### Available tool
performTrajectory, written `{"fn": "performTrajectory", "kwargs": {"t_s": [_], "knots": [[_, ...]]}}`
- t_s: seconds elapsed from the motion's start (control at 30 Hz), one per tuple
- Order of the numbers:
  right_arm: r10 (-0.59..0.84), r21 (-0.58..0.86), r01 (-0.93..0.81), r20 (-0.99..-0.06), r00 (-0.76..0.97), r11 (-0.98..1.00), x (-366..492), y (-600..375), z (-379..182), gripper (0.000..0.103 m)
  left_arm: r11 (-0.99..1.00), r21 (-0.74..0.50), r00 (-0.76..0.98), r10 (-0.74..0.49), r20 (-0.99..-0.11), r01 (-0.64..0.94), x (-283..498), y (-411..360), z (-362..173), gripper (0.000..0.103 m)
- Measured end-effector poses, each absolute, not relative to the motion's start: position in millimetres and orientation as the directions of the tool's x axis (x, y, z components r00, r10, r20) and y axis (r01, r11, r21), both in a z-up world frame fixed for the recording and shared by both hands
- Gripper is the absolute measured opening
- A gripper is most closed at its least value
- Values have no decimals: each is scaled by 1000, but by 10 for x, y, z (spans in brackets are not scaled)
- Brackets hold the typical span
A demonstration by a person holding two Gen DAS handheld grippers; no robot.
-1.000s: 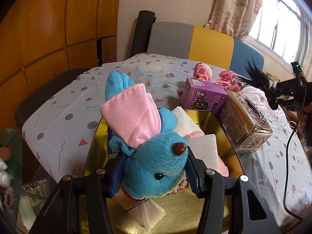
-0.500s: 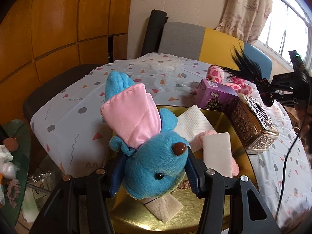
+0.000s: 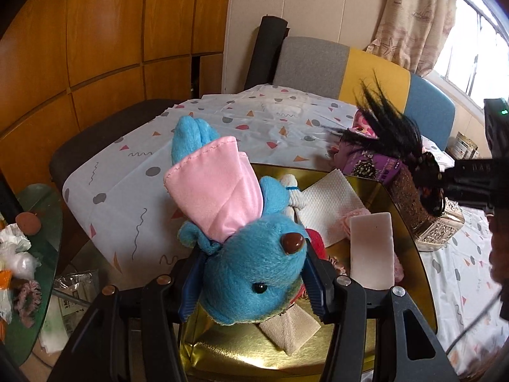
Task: Organize soft objects
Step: 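Drop the blue plush into the tray with left gripper while right lowers the hair doll in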
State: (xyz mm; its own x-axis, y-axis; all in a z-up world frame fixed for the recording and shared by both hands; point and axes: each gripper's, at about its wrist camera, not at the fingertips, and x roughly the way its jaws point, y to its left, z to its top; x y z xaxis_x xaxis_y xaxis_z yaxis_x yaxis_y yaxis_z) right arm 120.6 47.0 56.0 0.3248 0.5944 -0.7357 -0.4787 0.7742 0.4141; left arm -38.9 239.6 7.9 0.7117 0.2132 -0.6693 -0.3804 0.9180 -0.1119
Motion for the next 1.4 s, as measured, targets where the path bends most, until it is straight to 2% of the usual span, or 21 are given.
{"fn": "performTrajectory", "kwargs": {"t_s": [0.47,0.7,0.97,1.1,1.17,1.3,1.4], "knots": [[602,404,-517,-739,302,755,594,488,354,27,923,-111,717,207,-665,-370,-445,2326,89,56],[542,335,-492,-753,373,804,305,362,263,27,936,-119,724,172,-668,-331,-397,2209,68,56],[491,272,-527,-804,336,806,173,582,-17,27,952,-122,729,129,-672,-280,9,2069,23,56],[462,241,-553,-834,301,797,151,702,-173,27,956,-92,721,146,-677,-279,242,2055,-11,58],[440,218,-560,-847,299,800,140,736,-208,27,955,-88,702,143,-697,-282,378,2083,-76,61],[367,115,-592,-872,325,798,109,846,-266,28,958,-51,669,159,-726,-282,582,2067,-211,79],[342,74,-606,-876,341,792,106,882,-319,30,954,-49,660,168,-732,-297,595,2067,-263,88]]}}
